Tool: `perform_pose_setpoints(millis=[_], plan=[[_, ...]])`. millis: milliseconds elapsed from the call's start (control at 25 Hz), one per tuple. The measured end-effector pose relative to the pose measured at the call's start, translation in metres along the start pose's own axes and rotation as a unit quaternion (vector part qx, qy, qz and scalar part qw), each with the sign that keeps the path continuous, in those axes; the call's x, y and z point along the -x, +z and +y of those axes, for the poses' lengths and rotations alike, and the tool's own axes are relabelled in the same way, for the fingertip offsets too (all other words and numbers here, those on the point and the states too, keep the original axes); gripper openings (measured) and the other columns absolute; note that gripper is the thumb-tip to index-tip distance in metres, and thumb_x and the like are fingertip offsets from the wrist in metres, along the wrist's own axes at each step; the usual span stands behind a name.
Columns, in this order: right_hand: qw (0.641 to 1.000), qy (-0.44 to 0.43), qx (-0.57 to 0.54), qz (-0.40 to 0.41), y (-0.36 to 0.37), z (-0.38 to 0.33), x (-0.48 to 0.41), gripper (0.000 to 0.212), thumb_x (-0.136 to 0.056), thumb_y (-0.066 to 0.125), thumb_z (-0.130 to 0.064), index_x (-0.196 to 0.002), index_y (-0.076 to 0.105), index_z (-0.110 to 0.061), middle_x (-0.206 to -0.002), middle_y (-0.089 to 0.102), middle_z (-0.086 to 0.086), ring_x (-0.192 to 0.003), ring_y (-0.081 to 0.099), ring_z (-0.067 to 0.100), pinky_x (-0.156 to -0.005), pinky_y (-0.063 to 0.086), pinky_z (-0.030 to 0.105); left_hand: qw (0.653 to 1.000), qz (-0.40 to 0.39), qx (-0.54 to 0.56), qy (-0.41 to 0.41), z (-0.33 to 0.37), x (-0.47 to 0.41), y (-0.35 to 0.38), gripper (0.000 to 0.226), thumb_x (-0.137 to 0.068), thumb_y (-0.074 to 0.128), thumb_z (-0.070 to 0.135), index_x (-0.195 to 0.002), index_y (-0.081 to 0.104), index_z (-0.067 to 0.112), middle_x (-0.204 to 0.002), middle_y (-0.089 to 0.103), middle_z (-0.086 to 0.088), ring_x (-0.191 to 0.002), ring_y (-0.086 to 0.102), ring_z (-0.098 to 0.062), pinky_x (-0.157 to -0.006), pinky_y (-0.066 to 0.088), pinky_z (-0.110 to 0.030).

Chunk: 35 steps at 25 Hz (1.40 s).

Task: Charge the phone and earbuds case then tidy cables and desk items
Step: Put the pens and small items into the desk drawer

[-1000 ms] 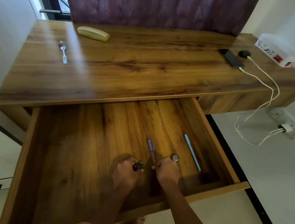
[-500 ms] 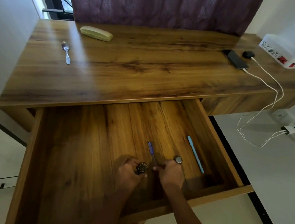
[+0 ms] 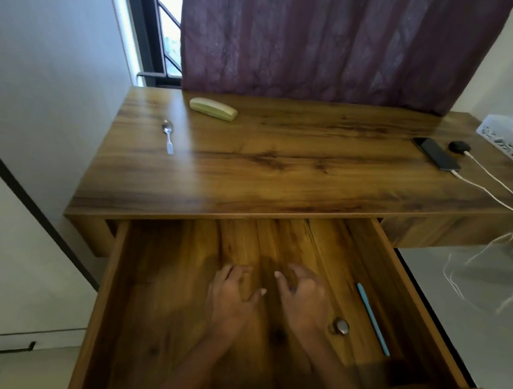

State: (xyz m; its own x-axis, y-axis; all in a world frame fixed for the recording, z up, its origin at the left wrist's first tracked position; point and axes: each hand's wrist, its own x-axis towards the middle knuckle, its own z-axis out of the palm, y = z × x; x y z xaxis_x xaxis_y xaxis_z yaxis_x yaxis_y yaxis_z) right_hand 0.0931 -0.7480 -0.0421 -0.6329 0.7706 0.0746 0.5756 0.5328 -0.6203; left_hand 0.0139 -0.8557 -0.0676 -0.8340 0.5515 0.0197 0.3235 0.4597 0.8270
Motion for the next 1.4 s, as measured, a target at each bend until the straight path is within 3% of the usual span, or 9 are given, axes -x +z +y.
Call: perform_pose_setpoints(millis=[160,280,480,800,920,1040,1280,1400], plan=[[0.992,-0.119,0.028,0.029,0.000,-0.058,-0.051,0.053,-0.089,0.049,-0.047,-0.135,0.043,-0.021,-0.150,0.031,0.000,-0.141,0.019,0.017,-0.116,0.019,0.039,0.995,0.081,-0.058,0.015,0.015,-0.058,-0.050,0.038,-0.079,0.068,0.031,-0.114,0.055,0.024,-0.117,0.053,0.005,-0.106,0.051,-0.012,-0.093,0.047,-0.032],[0.978,-0.179,0.106,0.020,0.009,-0.091,-0.100,0.070,-0.084,0.032,-0.058,-0.143,0.027,-0.021,-0.156,0.009,0.001,-0.144,-0.002,0.021,-0.115,-0.001,0.044,0.987,0.137,-0.088,0.018,0.015,-0.108,-0.086,0.037,-0.079,0.067,0.028,-0.113,0.057,0.019,-0.115,0.056,0.000,-0.104,0.056,-0.019,-0.092,0.048,-0.037],[0.957,-0.211,0.196,-0.021,0.048,-0.128,-0.200,0.073,-0.090,0.032,-0.058,-0.147,0.005,-0.021,-0.156,-0.011,0.005,-0.138,-0.023,0.022,-0.113,-0.008,0.047,0.971,0.166,-0.164,-0.051,-0.004,-0.200,-0.132,0.036,-0.085,0.059,0.030,-0.118,0.055,0.015,-0.121,0.057,-0.005,-0.111,0.052,-0.024,-0.094,0.038,-0.036],[0.941,-0.255,0.221,-0.027,0.131,-0.160,-0.346,0.073,-0.093,0.027,-0.054,-0.147,-0.003,-0.015,-0.155,-0.017,0.011,-0.141,-0.018,0.028,-0.114,-0.005,0.041,0.943,0.193,-0.223,-0.151,-0.064,-0.332,-0.147,0.046,-0.086,0.050,0.047,-0.109,0.055,0.009,-0.118,0.055,-0.013,-0.118,0.042,-0.030,-0.099,0.034,-0.038],[0.933,-0.279,0.228,-0.018,0.155,-0.169,-0.387,0.071,-0.094,0.027,-0.053,-0.147,-0.003,-0.016,-0.155,-0.017,0.011,-0.142,-0.015,0.028,-0.115,-0.003,0.040,0.935,0.233,-0.215,-0.158,-0.075,-0.359,-0.141,0.064,-0.082,0.051,0.055,-0.122,0.046,0.005,-0.137,0.044,-0.015,-0.138,0.024,-0.032,-0.113,0.013,-0.046],[0.925,-0.304,0.228,-0.004,0.173,-0.175,-0.417,0.069,-0.094,0.031,-0.051,-0.147,0.001,-0.018,-0.155,-0.013,0.012,-0.143,-0.010,0.029,-0.116,0.004,0.043,0.928,0.237,-0.249,-0.147,-0.079,-0.368,-0.137,0.074,-0.083,0.046,0.058,-0.133,0.036,0.005,-0.149,0.032,-0.012,-0.143,0.013,-0.029,-0.114,0.003,-0.049],[0.949,-0.278,0.145,-0.015,0.189,-0.177,-0.436,0.056,-0.096,0.036,-0.039,-0.145,0.019,-0.018,-0.155,0.012,0.013,-0.142,0.009,0.032,-0.114,0.018,0.046,0.931,0.252,-0.235,-0.118,-0.085,-0.365,-0.135,0.038,-0.089,0.049,0.039,-0.115,0.055,0.011,-0.142,0.044,-0.006,-0.140,0.023,-0.026,-0.115,0.005,-0.046],[0.951,-0.286,0.116,0.037,0.184,-0.175,-0.426,0.043,-0.093,0.049,-0.024,-0.133,0.040,-0.012,-0.140,0.036,0.020,-0.129,0.033,0.037,-0.107,0.033,0.044,0.939,0.285,-0.173,-0.080,-0.079,-0.359,-0.136,0.010,-0.084,0.059,0.021,-0.092,0.064,0.016,-0.116,0.062,-0.004,-0.123,0.045,-0.025,-0.107,0.025,-0.041]])
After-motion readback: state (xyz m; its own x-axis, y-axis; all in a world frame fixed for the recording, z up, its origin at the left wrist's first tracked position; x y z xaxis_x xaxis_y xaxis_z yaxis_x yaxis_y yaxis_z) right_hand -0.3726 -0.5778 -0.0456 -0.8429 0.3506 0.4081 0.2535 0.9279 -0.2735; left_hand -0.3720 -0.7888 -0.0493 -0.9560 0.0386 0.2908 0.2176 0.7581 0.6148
